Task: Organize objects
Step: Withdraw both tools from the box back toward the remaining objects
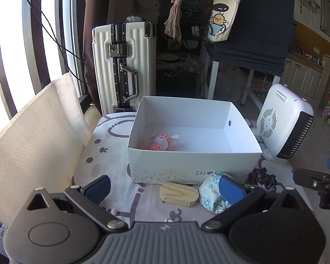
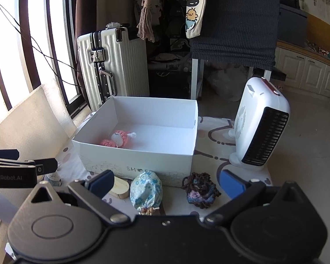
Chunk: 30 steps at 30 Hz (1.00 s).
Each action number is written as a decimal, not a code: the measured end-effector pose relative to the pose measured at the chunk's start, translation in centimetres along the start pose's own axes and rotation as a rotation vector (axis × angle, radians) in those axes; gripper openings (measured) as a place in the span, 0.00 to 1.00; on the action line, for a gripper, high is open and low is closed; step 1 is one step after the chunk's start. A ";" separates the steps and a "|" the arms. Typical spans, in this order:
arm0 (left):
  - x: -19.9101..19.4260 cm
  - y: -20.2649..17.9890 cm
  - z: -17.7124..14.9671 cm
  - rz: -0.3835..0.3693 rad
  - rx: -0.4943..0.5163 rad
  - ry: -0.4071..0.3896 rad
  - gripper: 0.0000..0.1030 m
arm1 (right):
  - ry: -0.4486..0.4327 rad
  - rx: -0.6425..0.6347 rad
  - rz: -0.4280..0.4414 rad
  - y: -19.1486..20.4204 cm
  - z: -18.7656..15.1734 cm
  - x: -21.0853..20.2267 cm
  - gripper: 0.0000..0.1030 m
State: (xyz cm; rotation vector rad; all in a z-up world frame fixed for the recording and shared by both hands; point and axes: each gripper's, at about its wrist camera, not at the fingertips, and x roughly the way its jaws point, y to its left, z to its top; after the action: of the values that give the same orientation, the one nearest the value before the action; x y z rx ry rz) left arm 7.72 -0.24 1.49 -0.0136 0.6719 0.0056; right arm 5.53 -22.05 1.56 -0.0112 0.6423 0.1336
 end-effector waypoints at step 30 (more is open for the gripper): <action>7.9 -1.5 -6.4 -0.124 0.078 0.106 1.00 | 0.236 0.147 -0.081 -6.8 -5.3 10.8 1.00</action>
State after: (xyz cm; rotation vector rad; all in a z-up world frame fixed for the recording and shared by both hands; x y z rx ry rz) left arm 9.92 -1.79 -8.37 0.0194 0.7758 -0.1417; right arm 11.77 -27.73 -9.38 0.0901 0.8850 0.0065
